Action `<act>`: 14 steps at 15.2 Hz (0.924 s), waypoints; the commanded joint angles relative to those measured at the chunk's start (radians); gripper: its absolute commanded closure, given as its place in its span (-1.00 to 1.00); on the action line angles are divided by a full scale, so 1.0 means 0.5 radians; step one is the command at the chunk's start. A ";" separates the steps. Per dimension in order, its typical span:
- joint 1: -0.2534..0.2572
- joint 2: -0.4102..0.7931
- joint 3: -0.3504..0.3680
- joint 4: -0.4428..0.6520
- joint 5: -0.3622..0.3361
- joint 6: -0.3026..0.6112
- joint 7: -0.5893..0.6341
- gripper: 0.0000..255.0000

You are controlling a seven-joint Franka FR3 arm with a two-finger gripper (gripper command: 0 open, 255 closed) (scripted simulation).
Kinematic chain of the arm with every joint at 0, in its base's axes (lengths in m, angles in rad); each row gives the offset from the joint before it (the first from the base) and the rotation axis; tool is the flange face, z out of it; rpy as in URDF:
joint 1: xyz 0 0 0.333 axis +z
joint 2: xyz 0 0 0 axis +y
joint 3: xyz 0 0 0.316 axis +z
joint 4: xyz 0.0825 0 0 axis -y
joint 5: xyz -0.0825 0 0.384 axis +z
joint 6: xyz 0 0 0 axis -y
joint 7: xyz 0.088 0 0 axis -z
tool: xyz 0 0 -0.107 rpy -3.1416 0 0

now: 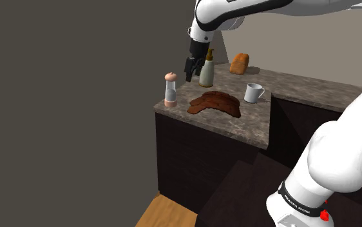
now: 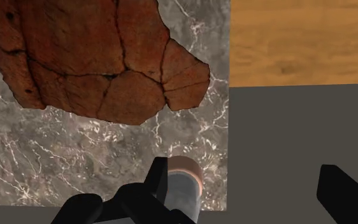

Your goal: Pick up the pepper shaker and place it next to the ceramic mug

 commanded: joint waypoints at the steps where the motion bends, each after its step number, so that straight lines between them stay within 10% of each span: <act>1: -0.003 0.154 -0.014 0.150 0.019 0.020 -0.041 -1.00; 9: -0.049 0.784 -0.045 0.895 0.116 -0.040 -0.190 -1.00; 14: -0.051 0.838 -0.042 0.862 0.124 0.049 -0.198 -1.00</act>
